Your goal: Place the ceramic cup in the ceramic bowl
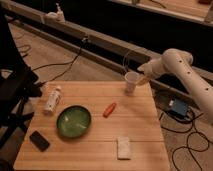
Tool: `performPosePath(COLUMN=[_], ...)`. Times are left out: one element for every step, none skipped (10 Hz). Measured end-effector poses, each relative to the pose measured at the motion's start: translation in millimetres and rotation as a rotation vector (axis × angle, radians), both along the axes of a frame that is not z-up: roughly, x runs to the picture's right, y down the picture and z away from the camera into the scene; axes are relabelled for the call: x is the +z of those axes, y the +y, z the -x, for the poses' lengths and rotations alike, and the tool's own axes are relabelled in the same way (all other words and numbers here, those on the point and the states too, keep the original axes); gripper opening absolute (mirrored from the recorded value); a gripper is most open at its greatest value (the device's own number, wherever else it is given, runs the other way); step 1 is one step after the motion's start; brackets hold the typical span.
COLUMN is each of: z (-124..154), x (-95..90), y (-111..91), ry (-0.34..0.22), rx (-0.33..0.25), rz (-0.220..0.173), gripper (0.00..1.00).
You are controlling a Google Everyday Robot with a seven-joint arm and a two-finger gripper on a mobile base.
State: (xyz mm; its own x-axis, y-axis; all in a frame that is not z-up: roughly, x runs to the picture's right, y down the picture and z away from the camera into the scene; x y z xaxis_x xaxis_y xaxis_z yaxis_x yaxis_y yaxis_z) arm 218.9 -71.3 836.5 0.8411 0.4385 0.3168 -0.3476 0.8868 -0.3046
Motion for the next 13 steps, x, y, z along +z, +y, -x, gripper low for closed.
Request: performPosePath(z=[-3, -5, -3, 1, 4, 8, 11, 16, 21, 21, 22, 20, 19], x=[14.8, 25.7, 34.6, 42.1, 48.8, 54.7, 58.7, 63.0, 68.8, 72.2, 79.3, 85.8, 88.5], y=[2, 4, 7, 9, 13, 14, 16, 18, 23, 28, 36, 45, 48], ry=[-0.005, -0.008, -0.015, -0.024, -0.032, -0.041, -0.047, -0.054, -0.059, -0.06, -0.062, -0.063, -0.063], rx=[0.029, 0.048, 0.056, 0.055, 0.053, 0.047, 0.04, 0.03, 0.019, 0.017, 0.016, 0.028, 0.035], rz=[0.007, 0.014, 0.024, 0.034, 0.044, 0.051, 0.057, 0.065, 0.081, 0.093, 0.117, 0.143, 0.154], gripper=[0.65, 0.65, 0.65, 0.65, 0.65, 0.65, 0.65, 0.65, 0.65, 0.65, 0.65, 0.6, 0.55])
